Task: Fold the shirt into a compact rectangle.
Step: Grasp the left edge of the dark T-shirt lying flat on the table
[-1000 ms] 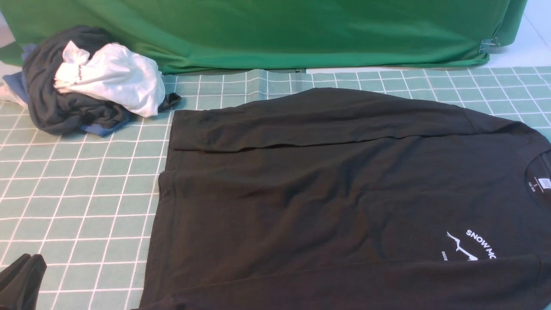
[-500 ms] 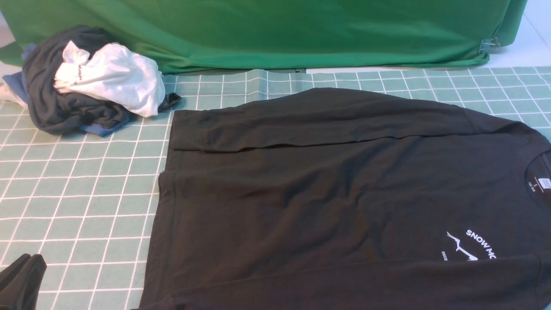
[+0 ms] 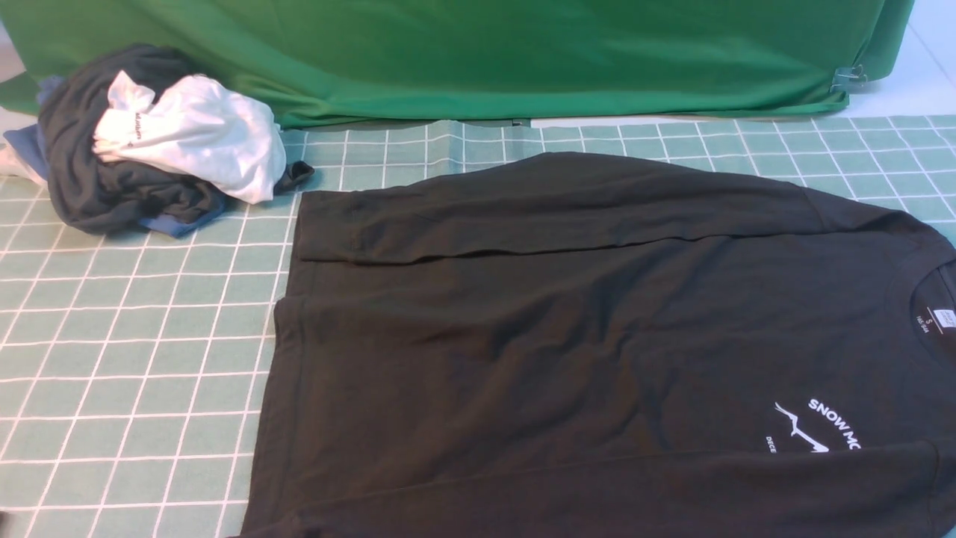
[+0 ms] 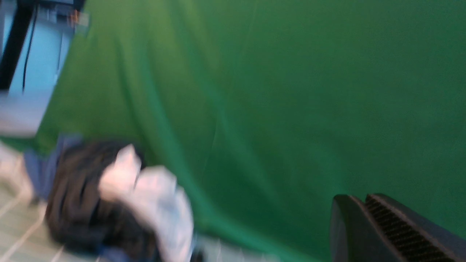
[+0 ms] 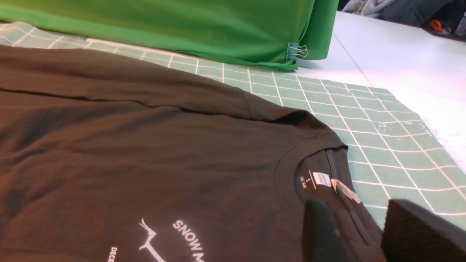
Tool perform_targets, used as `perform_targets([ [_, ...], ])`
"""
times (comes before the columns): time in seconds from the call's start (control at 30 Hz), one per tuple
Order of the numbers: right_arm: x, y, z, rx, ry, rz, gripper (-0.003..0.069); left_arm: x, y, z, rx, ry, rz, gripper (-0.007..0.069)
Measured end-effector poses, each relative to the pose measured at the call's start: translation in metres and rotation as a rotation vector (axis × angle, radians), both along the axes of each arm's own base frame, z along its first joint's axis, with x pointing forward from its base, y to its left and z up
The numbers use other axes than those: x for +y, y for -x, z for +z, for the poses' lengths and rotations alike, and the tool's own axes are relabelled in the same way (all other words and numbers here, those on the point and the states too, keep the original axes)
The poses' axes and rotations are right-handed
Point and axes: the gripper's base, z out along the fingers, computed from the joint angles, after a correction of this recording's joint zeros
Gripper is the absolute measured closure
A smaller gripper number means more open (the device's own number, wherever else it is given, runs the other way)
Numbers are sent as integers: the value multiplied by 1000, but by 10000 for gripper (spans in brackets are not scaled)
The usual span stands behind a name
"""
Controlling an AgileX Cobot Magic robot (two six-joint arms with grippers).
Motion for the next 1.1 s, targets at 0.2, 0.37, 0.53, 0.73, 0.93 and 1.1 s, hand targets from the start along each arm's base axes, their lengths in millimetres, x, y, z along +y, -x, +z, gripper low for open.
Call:
perform_targets([
  [0.2,0,0,0,0,0,0,417,10,16,28,-382,206,22,610],
  [0.37,0,-1,3,-39,-22,-6,417,4,14,70,-356,228,-61,610],
  [0.53,-1,-2,22,-261,-509,-67,417,-9,-21,124,223,112,-126,610],
  [0.73,-7,-1,36,-432,-843,-91,417,-22,-80,117,924,-92,-271,610],
  [0.93,-11,2,47,-558,-919,-82,421,-39,-112,51,1350,-147,-522,622],
  [1.1,1,12,97,-415,-826,18,511,-56,-102,6,1522,-245,-586,622],
])
